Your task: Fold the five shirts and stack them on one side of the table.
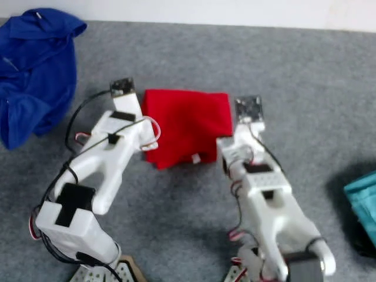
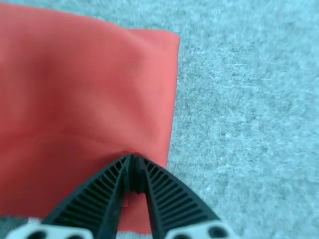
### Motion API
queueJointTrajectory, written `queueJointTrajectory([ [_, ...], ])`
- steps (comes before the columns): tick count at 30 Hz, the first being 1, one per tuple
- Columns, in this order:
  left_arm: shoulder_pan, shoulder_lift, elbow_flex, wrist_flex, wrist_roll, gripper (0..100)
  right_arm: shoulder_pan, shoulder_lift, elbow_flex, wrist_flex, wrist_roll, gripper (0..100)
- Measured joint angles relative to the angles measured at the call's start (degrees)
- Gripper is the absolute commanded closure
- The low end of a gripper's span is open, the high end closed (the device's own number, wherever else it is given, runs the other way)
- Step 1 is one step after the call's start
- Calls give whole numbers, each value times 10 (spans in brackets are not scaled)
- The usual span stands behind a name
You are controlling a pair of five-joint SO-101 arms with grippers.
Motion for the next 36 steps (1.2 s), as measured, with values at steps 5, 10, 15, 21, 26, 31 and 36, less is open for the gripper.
queueJointTrajectory([
  [5,-16,0,0,0,0,994,12,45,-91,26,-43,740],
  [10,-26,0,0,0,0,994,11,114,-184,95,-59,739],
  [15,-25,0,0,0,0,994,11,224,-250,103,-59,739],
  [21,-25,0,0,0,0,994,9,258,-283,132,-88,742],
  [26,-25,0,0,0,0,994,-31,258,-284,138,-96,763],
  [31,-38,3,-1,0,0,994,-38,258,-284,155,-98,897],
  [36,-57,5,-1,0,0,994,-46,258,-284,191,-98,899],
])
